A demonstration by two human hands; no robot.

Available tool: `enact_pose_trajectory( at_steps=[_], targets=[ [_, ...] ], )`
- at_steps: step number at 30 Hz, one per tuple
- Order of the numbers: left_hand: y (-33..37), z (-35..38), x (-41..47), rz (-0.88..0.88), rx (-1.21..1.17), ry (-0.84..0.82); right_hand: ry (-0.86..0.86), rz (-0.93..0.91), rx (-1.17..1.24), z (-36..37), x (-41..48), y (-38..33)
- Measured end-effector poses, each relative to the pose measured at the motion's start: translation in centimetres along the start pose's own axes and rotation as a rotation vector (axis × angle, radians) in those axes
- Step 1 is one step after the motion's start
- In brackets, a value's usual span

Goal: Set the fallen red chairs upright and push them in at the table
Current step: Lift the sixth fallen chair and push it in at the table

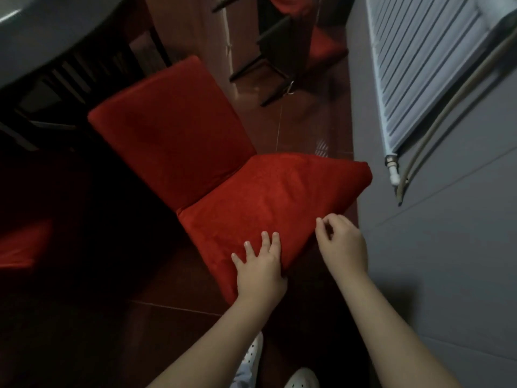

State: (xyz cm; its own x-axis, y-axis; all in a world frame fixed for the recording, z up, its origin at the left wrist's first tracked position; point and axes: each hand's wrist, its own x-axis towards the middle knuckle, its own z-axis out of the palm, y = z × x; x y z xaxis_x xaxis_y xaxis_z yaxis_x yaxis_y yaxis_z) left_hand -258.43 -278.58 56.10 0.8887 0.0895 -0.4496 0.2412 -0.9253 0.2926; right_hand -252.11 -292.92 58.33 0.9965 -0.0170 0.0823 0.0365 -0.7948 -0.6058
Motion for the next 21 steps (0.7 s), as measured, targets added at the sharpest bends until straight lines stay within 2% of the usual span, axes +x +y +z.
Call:
enact_pose_trajectory(
  at_steps=[8,12,17,21],
  targets=[
    [-2.8,-6.8,1.8,0.041,-0.041,0.004,-0.039,-0.315,-0.267,-1.0,5.4,-4.4],
    [-4.2,-9.9,2.8,0.060,-0.061,-0.022,-0.211,-0.449,-0.431,-0.7,8.3,-7.0],
    [-6.2,-14.6,4.3,0.068,-0.083,-0.008,-0.524,-0.592,-0.830,-1.4,13.5,-10.4],
    [-8.6,-18.5,5.6,0.079,-0.102,0.054,-0.497,-0.592,-0.817,0.0,15.9,-14.9]
  ],
)
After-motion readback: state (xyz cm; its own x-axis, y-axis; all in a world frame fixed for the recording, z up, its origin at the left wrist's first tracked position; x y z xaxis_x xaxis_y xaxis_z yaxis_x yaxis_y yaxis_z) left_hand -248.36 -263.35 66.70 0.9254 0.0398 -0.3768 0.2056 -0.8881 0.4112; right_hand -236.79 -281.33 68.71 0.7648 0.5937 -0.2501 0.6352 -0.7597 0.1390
